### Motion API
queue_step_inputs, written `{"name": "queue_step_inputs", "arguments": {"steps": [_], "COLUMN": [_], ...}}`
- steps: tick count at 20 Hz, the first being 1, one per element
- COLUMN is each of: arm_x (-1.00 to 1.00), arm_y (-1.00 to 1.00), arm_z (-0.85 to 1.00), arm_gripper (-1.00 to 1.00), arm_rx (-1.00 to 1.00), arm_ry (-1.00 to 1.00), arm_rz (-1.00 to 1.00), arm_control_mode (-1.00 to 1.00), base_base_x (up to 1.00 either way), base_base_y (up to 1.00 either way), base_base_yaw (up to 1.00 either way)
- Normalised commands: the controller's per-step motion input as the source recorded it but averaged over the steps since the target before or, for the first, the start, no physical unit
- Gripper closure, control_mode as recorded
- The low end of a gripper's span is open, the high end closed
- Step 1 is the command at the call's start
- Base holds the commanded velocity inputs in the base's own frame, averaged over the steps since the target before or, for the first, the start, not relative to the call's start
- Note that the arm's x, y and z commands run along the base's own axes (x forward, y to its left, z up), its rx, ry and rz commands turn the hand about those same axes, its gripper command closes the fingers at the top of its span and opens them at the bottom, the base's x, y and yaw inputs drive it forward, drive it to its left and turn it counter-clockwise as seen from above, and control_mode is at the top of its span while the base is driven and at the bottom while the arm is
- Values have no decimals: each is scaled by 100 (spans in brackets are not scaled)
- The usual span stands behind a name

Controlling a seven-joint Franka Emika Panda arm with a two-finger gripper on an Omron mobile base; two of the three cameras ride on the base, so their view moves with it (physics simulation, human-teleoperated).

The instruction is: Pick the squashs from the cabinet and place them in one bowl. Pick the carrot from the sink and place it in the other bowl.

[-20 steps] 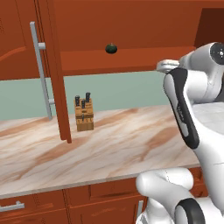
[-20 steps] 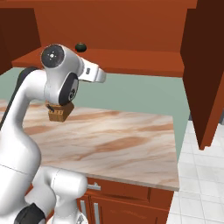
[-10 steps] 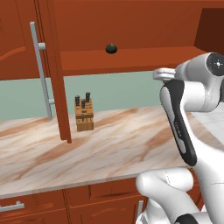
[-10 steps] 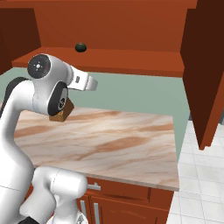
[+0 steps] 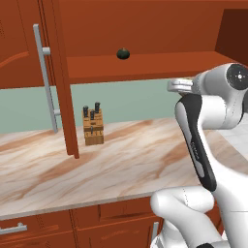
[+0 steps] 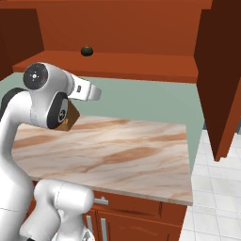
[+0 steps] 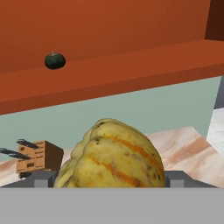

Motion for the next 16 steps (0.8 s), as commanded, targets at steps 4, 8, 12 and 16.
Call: {"name": "queue_step_inputs", "arguments": {"steps": [4, 8, 12, 16], "arm_x": [0, 0, 0, 0], "arm_y": [0, 0, 0, 0], "arm_z": [0, 0, 0, 0], "arm_gripper": [100, 100, 100, 100], "arm_rx": [0, 0, 0, 0], "arm_ry": [0, 0, 0, 0], "arm_rz": [0, 0, 0, 0], "arm_control_mode": [100, 100, 100, 100], "base_base_x": [-13, -57, -56, -43], "base_base_y": [0, 0, 2, 1], "base_base_yaw": [0, 0, 0, 0]}}
